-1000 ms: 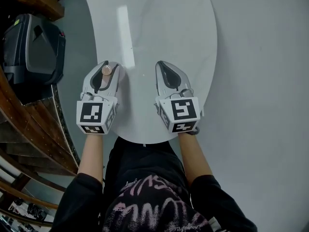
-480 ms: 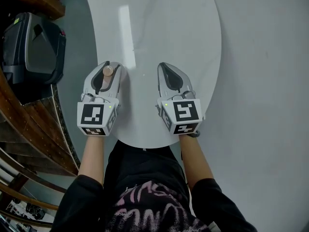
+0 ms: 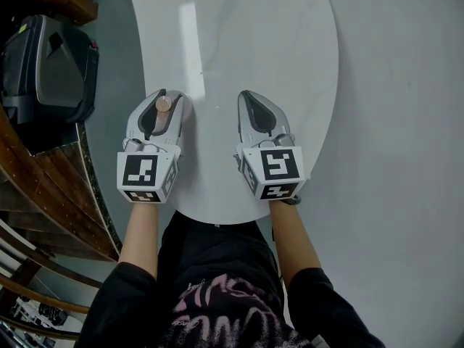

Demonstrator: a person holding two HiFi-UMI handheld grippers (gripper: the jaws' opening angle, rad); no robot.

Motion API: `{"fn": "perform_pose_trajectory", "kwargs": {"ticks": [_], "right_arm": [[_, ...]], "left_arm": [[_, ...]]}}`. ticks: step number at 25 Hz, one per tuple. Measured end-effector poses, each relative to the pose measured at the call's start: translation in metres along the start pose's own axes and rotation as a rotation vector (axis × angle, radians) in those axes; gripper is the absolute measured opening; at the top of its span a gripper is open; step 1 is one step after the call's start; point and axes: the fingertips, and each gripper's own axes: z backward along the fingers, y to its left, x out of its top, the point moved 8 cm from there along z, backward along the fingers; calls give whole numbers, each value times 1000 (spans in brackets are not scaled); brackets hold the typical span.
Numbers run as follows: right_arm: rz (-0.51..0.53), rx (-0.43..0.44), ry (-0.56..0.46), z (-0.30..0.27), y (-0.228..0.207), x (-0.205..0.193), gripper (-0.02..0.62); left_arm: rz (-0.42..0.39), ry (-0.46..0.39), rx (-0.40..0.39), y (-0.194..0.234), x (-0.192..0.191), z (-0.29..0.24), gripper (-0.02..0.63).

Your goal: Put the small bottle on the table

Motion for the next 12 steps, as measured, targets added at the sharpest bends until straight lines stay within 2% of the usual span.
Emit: {"fn": "perform_pose_trajectory", "kwargs": {"ticks": [12], "right_arm": [[-6, -10, 7, -9, 1, -2, 21]], "left_arm": [[5, -19, 6, 1, 0, -3, 132]]}}
